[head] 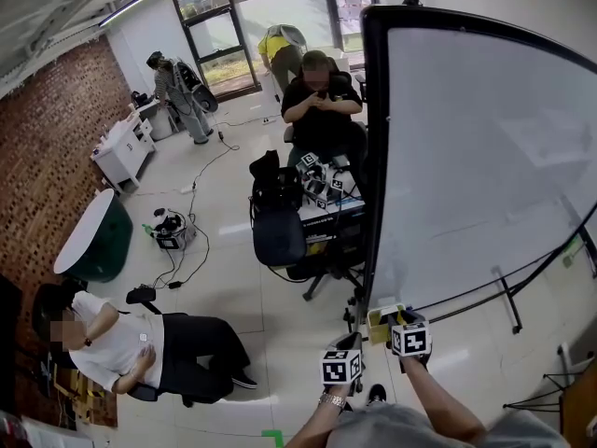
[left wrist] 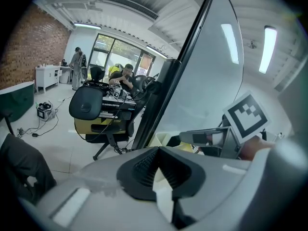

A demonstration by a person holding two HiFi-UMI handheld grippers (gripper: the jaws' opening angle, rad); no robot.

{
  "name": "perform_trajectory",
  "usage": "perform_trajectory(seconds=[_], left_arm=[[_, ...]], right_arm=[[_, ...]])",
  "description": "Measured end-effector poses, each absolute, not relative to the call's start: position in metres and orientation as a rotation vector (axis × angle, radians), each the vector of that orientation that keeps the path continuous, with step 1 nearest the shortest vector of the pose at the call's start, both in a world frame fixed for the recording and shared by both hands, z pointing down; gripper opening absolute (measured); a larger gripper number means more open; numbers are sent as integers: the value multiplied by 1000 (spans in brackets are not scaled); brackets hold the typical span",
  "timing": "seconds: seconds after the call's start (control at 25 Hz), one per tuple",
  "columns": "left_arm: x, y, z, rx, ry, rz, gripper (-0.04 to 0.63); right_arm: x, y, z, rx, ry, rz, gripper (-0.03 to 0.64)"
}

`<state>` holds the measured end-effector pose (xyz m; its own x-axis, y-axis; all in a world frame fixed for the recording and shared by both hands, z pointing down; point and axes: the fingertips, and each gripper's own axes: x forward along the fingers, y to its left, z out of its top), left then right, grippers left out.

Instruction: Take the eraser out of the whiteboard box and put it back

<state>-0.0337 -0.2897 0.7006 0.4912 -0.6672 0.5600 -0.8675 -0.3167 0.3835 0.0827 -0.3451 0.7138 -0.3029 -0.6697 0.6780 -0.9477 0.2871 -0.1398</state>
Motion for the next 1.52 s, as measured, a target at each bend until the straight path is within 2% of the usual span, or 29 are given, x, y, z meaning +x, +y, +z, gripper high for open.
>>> perform_trajectory(seconds=[0.04,0.08,0.4,0.84,1.28,1.52], left_arm=[[-34,-289,701,2084,-1257,393,6],[-35,-287,702,2085,-1257,391,6],[-26,-257,705,2073,-1211,325,6],[-8,-163,711,2093,-1211,443,6],[45,-37,729,2018,-1247,478,6],[48,-26,718,2050,-1239,474,6]], right_arm=[[86,-343,711,1467,-2060,724,71],[87,-340,709,1475,-2063,722,3],[68,-300,702,1422,-2117,713,3],[34,-191,709,1232,-2257,856,3],[71,-50,735,1041,-2245,973,3],[69,-35,716,1013,-2265,921,3]])
